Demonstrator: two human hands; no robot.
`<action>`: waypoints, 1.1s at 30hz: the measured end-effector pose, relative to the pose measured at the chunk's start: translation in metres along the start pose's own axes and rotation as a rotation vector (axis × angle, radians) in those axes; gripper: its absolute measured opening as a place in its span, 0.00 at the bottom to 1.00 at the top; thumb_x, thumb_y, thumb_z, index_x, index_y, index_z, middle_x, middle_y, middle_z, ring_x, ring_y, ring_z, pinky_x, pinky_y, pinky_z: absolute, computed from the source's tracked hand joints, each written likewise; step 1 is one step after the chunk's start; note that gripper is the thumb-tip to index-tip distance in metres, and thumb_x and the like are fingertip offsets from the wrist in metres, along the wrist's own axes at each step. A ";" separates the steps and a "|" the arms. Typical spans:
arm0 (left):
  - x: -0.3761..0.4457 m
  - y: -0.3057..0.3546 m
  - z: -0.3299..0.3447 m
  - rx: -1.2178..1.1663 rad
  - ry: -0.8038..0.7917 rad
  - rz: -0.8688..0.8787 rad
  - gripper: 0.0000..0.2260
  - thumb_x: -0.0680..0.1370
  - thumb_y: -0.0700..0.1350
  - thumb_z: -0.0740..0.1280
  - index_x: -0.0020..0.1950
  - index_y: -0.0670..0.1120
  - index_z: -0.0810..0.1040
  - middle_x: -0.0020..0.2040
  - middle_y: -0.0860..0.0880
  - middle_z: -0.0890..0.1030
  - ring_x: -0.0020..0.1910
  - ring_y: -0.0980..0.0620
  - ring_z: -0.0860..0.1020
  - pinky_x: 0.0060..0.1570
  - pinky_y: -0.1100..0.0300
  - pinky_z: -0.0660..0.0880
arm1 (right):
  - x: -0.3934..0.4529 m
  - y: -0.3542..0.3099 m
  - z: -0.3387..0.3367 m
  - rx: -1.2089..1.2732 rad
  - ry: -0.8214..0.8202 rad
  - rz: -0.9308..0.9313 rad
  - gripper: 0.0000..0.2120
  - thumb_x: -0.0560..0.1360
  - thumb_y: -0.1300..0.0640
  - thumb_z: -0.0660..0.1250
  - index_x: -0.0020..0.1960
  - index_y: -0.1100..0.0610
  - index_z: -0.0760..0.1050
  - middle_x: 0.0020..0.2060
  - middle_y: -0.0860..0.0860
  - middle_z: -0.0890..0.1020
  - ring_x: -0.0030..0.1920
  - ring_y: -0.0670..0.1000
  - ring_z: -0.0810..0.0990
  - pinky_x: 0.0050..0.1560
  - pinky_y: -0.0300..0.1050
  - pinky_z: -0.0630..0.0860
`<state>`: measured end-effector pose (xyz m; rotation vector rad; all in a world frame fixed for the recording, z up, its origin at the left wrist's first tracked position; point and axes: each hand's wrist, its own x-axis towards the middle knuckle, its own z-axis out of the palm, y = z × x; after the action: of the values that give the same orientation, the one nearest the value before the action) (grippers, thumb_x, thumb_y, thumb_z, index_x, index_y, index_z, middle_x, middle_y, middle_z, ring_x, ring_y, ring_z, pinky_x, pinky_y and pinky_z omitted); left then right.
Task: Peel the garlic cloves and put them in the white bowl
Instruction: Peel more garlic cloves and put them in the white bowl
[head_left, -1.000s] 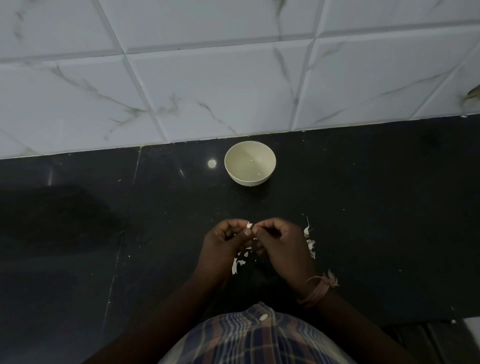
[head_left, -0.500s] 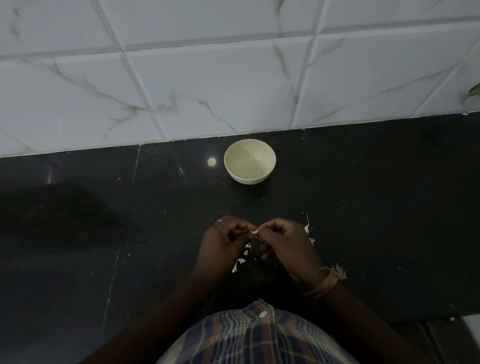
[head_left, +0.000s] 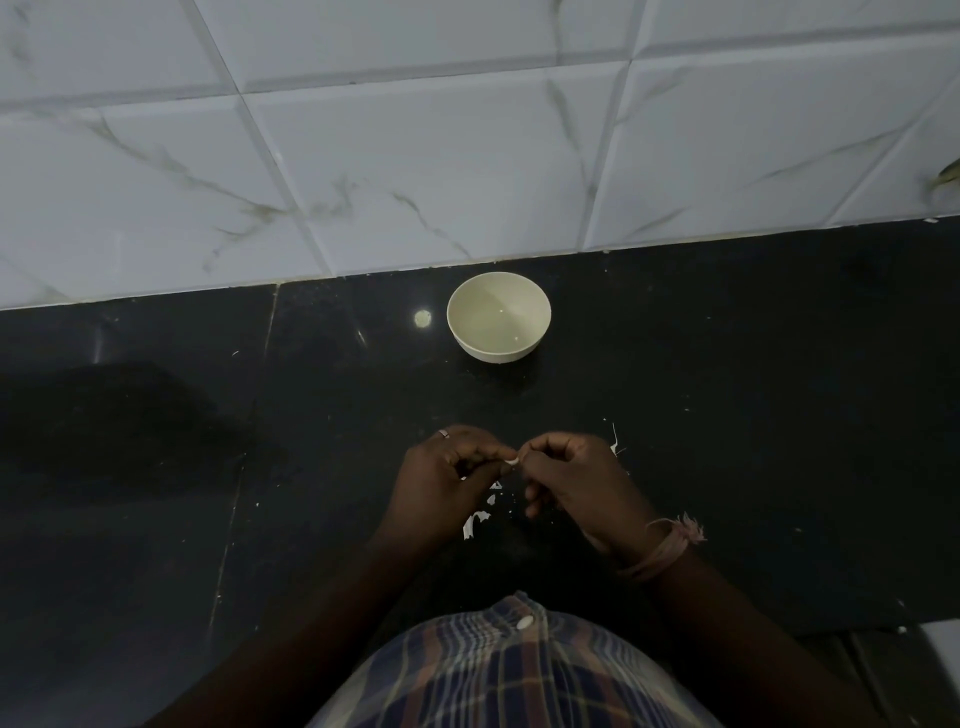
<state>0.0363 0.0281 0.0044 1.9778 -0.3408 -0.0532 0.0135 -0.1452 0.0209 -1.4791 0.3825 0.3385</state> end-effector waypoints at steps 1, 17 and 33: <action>0.000 0.000 -0.002 0.003 -0.013 0.016 0.10 0.73 0.35 0.77 0.47 0.49 0.88 0.45 0.55 0.85 0.47 0.58 0.83 0.47 0.70 0.75 | 0.000 0.000 -0.001 0.010 -0.017 0.015 0.05 0.78 0.67 0.67 0.46 0.66 0.81 0.29 0.53 0.79 0.27 0.50 0.76 0.27 0.42 0.77; 0.005 -0.007 0.001 -0.173 -0.033 0.015 0.08 0.74 0.31 0.75 0.48 0.43 0.87 0.47 0.49 0.85 0.48 0.52 0.84 0.50 0.63 0.77 | -0.002 0.001 0.001 0.234 -0.047 0.056 0.05 0.79 0.68 0.65 0.47 0.69 0.79 0.40 0.63 0.79 0.32 0.51 0.78 0.32 0.47 0.81; -0.002 -0.007 0.007 -0.375 -0.015 -0.222 0.09 0.73 0.35 0.76 0.47 0.48 0.87 0.48 0.46 0.86 0.49 0.44 0.85 0.54 0.44 0.81 | -0.001 0.005 0.006 0.307 -0.112 0.087 0.07 0.82 0.62 0.63 0.48 0.64 0.77 0.34 0.53 0.78 0.30 0.49 0.76 0.29 0.42 0.77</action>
<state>0.0345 0.0246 -0.0048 1.6348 -0.1086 -0.2560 0.0111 -0.1394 0.0174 -1.1402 0.3910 0.4110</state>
